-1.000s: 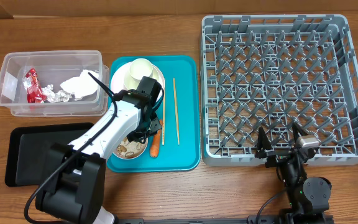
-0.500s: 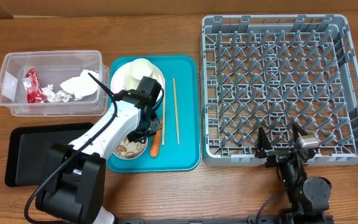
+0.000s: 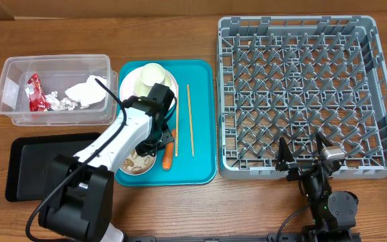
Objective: Sort waste into correct bins and load items into the dishwasher
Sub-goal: 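Grasp the rim of the pink bowl with the left gripper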
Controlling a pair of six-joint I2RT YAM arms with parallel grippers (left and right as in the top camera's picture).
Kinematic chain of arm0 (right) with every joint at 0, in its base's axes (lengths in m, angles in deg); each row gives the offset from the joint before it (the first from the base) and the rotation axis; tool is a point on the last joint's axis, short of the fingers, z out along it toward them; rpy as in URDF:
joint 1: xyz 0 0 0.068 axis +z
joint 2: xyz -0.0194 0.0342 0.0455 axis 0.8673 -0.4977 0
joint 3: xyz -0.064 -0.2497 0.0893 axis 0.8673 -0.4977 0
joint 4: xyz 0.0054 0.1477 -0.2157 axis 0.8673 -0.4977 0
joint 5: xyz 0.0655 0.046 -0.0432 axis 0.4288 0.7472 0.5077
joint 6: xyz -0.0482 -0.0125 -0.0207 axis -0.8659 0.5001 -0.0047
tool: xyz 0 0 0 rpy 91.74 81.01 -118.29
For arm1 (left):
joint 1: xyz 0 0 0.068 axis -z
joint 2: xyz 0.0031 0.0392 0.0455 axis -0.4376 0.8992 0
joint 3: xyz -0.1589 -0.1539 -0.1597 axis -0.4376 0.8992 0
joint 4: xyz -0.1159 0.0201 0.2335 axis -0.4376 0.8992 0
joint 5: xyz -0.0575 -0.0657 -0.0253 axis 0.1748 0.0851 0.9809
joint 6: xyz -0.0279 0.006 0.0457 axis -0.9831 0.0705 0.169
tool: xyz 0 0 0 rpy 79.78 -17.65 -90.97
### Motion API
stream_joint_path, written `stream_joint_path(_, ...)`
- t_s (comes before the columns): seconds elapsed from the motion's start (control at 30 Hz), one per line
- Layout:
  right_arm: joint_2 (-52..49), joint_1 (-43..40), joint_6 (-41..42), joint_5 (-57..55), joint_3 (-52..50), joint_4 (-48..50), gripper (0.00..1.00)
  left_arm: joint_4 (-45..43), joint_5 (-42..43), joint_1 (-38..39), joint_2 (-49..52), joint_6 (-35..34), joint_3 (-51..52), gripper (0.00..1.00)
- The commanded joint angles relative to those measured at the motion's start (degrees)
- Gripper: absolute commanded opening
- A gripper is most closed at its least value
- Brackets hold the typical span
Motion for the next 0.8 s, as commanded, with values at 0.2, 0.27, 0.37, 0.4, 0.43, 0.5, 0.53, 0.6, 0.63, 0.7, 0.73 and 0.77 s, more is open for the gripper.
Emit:
stream_joint_path(0.2, 0.5, -0.2, 0.1, -0.3, -0.6, 0.2, 1.00, 4.2, 0.2, -0.3, 0.5, 11.2, -7.8, 0.04)
stream_joint_path(0.27, 0.5, -0.2, 0.1, -0.3, -0.6, 0.1, 1.00, 5.6, 0.1, -0.3, 0.5, 11.6, -8.7, 0.04)
stream_joint_path(0.37, 0.5, -0.2, 0.1, -0.3, -0.6, 0.2, 1.00, 7.5, 0.1, -0.3, 0.5, 12.5, -10.3, 0.04)
stream_joint_path(0.4, 0.5, -0.2, 0.1, -0.3, -0.6, 0.2, 1.00, 8.3, 0.1, -0.3, 0.5, 12.8, -11.0, 0.04)
stream_joint_path(0.43, 0.5, -0.2, 0.1, -0.3, -0.6, 0.2, 1.00, 9.0, 0.1, -0.3, 0.5, 13.2, -11.7, 0.04)
stream_joint_path(0.5, 0.5, -0.2, 0.1, -0.3, -0.6, 0.1, 1.00, 11.0, 0.0, -0.3, 0.5, 13.8, -13.7, 0.04)
stream_joint_path(0.53, 0.5, -0.2, 0.1, -0.3, -0.6, 0.2, 1.00, 12.1, -0.2, -0.3, 0.5, 13.9, -14.7, 0.04)
stream_joint_path(0.6, 0.5, -0.2, 0.1, -0.3, -0.6, 0.2, 1.00, 14.2, -0.3, -0.3, 0.4, 14.9, -17.1, 0.04)
stream_joint_path(0.63, 0.5, -0.2, 0.1, -0.3, -0.6, 0.2, 1.00, 15.2, -0.3, -0.3, 0.4, 15.3, -18.4, 0.04)
stream_joint_path(0.7, 0.5, -0.2, 0.1, -0.3, -0.6, 0.1, 1.00, 16.9, -0.6, -0.3, 0.1, 15.7, -20.9, 0.04)
stream_joint_path(0.73, 0.5, -0.2, 0.1, -0.3, -0.6, 0.2, 1.00, 18.3, -1.5, -0.3, -0.2, 15.7, -22.5, 0.04)
stream_joint_path(0.77, 0.5, -0.2, 0.1, -0.3, -0.6, 0.2, 1.00, 18.8, -2.1, -0.3, -0.3, 15.7, -23.3, 0.04)
